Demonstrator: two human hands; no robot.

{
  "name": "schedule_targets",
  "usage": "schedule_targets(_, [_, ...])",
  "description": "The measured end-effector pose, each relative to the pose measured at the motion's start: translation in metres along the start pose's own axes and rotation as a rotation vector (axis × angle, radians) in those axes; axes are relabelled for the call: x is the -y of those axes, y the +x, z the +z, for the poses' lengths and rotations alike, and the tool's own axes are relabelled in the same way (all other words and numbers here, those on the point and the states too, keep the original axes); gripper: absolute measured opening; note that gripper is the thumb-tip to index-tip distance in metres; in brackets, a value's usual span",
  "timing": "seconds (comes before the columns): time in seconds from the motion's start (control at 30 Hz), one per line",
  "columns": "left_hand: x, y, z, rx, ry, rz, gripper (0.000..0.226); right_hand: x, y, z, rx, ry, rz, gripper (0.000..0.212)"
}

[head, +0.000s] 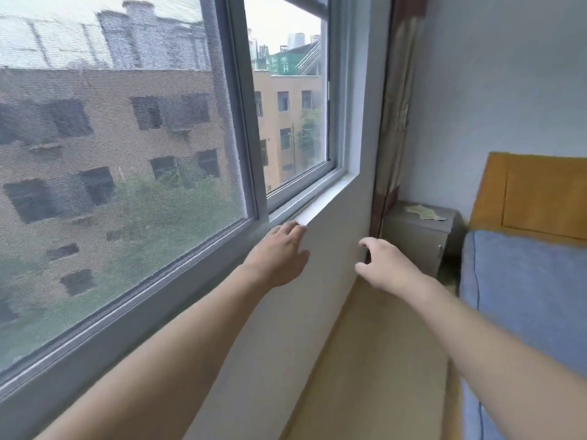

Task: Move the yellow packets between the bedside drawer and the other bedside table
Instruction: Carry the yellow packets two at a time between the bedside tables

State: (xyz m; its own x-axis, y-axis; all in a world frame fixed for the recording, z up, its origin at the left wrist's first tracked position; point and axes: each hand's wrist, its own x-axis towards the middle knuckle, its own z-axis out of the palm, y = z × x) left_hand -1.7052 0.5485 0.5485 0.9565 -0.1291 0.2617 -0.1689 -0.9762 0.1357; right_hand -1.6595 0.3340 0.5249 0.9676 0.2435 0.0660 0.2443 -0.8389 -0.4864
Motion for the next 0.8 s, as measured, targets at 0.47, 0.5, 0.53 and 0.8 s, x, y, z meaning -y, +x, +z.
schedule_targets(0.47, [-0.015, 0.376, 0.104, 0.049, -0.149, 0.274, 0.045, -0.133, 0.269, -0.053, -0.175, 0.011, 0.315, 0.055])
schedule_targets(0.5, [-0.016, 0.402, 0.115, 0.051, -0.161, 0.293, 0.045, -0.144, 0.289, -0.054, -0.191, 0.007, 0.335, 0.055])
schedule_targets(0.53, [-0.017, 0.427, 0.127, 0.061, -0.173, 0.314, 0.045, -0.154, 0.311, -0.054, -0.204, 0.005, 0.353, 0.055])
schedule_targets(0.8, [-0.028, 0.631, 0.191, 0.171, -0.312, 0.335, 0.039, -0.213, 0.48, -0.089, -0.296, 0.037, 0.459, 0.053])
